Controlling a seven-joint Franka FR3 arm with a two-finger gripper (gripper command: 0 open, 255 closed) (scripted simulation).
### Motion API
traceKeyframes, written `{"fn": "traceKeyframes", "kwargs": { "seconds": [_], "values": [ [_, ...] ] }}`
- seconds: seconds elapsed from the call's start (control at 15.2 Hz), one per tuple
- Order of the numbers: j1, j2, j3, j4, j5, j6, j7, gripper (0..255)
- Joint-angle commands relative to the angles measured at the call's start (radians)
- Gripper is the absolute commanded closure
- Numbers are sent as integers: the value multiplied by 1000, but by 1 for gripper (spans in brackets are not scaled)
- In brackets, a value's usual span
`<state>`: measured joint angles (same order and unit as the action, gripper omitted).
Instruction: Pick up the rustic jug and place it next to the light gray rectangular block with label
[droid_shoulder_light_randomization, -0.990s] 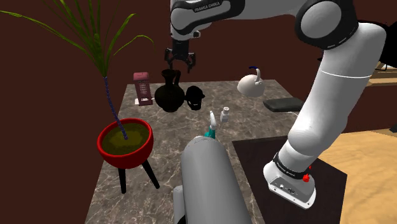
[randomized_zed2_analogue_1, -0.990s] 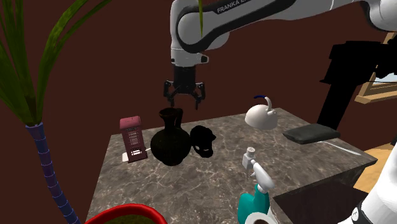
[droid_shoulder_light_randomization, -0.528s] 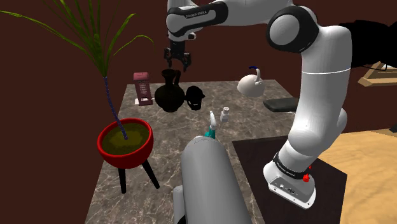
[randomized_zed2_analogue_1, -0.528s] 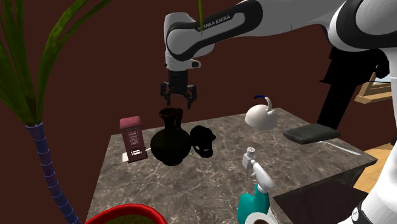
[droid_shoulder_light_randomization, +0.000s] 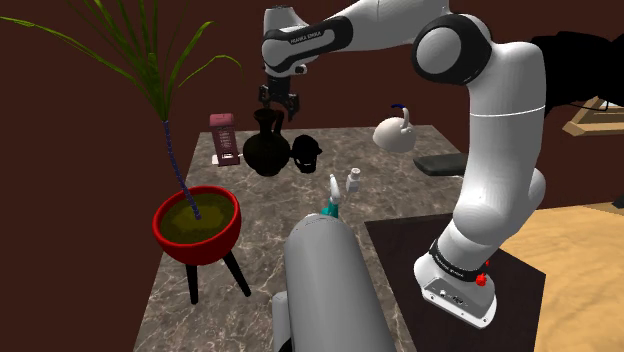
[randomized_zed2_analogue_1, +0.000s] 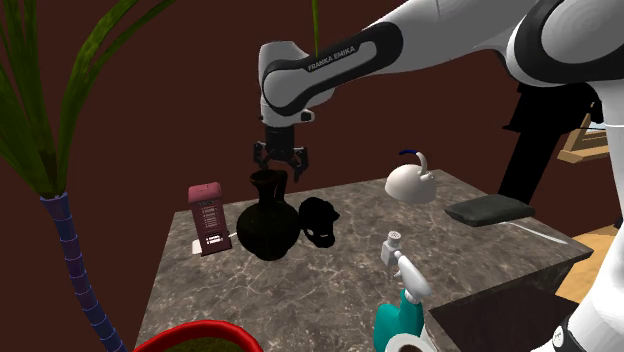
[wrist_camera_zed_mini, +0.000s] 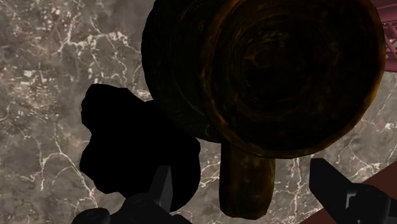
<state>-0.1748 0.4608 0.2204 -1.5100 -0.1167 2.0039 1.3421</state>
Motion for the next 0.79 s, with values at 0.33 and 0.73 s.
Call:
{"fn": "traceKeyframes", "kwargs": {
  "seconds": [0.33,0.73],
  "values": [
    [1,2,0,-2,-1,5,1,0],
    [1,2,0,-2,-1,5,1,255]
  ]
}}
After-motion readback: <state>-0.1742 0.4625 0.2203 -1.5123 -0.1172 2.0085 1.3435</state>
